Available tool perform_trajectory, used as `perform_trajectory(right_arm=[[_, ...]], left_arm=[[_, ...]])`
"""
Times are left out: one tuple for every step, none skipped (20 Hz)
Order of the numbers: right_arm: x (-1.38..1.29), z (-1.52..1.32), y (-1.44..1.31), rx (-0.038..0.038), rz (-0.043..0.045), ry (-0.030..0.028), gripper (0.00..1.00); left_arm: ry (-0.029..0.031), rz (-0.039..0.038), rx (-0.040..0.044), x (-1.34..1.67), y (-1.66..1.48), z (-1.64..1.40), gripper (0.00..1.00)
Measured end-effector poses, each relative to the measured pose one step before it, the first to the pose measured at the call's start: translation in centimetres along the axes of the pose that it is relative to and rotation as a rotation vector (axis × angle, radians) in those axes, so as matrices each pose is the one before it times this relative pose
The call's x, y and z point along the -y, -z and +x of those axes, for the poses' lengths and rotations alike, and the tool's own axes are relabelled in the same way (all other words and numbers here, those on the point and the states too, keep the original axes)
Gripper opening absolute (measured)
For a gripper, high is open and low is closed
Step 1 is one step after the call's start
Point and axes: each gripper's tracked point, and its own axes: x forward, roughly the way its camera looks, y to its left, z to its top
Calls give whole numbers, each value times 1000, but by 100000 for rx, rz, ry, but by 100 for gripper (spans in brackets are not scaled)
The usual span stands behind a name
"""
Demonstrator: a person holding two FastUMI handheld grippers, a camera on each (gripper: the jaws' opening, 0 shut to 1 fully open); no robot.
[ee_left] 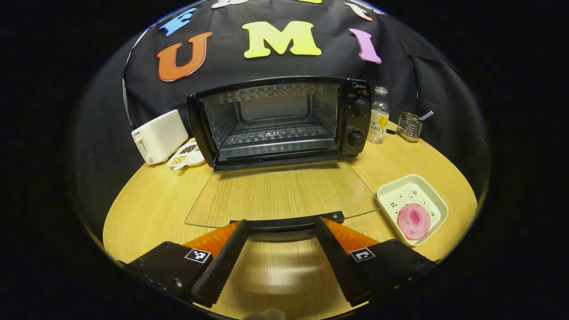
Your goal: Open the electric oven with the left hand, put the food in, and close the electric oven.
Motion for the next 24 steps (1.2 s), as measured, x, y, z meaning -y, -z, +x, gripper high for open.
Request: perform_trajectory(right_arm=[[11, 1135, 380, -1886, -163, -1409, 100], [98, 1347, 426, -2101, 310, -1715, 100], [3, 1343, 432, -2563, 938, -1894, 100], [-180, 1640, 856, -3071, 1150, -2574, 98], [-83, 1590, 842, -3684, 1248, -2068, 96], [-281, 1497, 616, -3088, 875, -2785, 93], [-286, 1687, 637, -3774, 849, -2385, 91], [-24, 1584, 653, -3841, 620, -2100, 86], [-248, 1562, 574, -2914, 1178, -2583, 83], [-123, 1756, 541, -3686, 1814, -2293, 77], [-82, 1600, 540, -3436, 1811, -2234, 73], [-147, 1554, 433, -3705, 1932, -2254, 67], [-80, 1416, 354, -3370, 1382, -2006, 65], [-94, 1269, 104, -3384, 1216, -1817, 61], [-163, 1259, 206, -3220, 658, -2072, 60], [-91, 1031, 142, -2709, -113, -1667, 51], [89, 1364, 117, -2421, -60, -858, 55], [173, 1177, 125, -2828, 43, -721, 43], [169, 992, 237, -2996, 612, -701, 41], [313, 755, 375, -3420, 241, -196, 36], [96, 685, 160, -2044, 649, -633, 31], [225, 450, 88, -2026, 189, 400, 31], [290, 476, 379, -2722, 935, 830, 28], [-316, 189, 373, -2947, 2170, -1515, 13]], left_arm=[[223, -903, 2140, -43, -403, -519, 98], [-460, -722, 2112, -41, -422, -746, 98], [-351, -178, 2464, -214, -651, -947, 97], [-585, 207, 2795, -121, -712, -1044, 97], [-1384, 691, 1420, -293, -579, -1239, 97], [-878, 136, 1781, -244, -517, -1267, 97], [-690, -883, 1853, -158, -756, -1346, 98], [-640, -1484, 1050, 23, -445, -1377, 98], [-1144, -1210, 850, -189, -545, -1428, 98], [-1836, -603, 1318, -485, -637, -1421, 98], [-2371, -416, 1715, -576, -769, -1336, 98], [-2641, -887, 780, -592, -487, -1348, 97], [-2881, -1355, 673, -591, -550, -1468, 97], [-2871, -1338, 573, -604, -399, -1214, 97], [-2656, -1477, 292, -595, -399, -1077, 97], [-2939, -1357, -154, -611, -223, -1166, 97], [-2999, -998, 367, -720, -344, -976, 97], [-2740, -936, 93, -653, -178, -825, 97], [-2543, -924, 192, -548, -266, -749, 97], [-2371, -806, -108, -394, -42, -672, 97], [-2277, -824, -365, -454, 71, -529, 97], [-2122, -739, -57, -456, 39, -393, 97], [-1929, -1017, -408, -306, 37, -264, 97], [-1478, -1292, -17, -289, -63, -338, 97]])
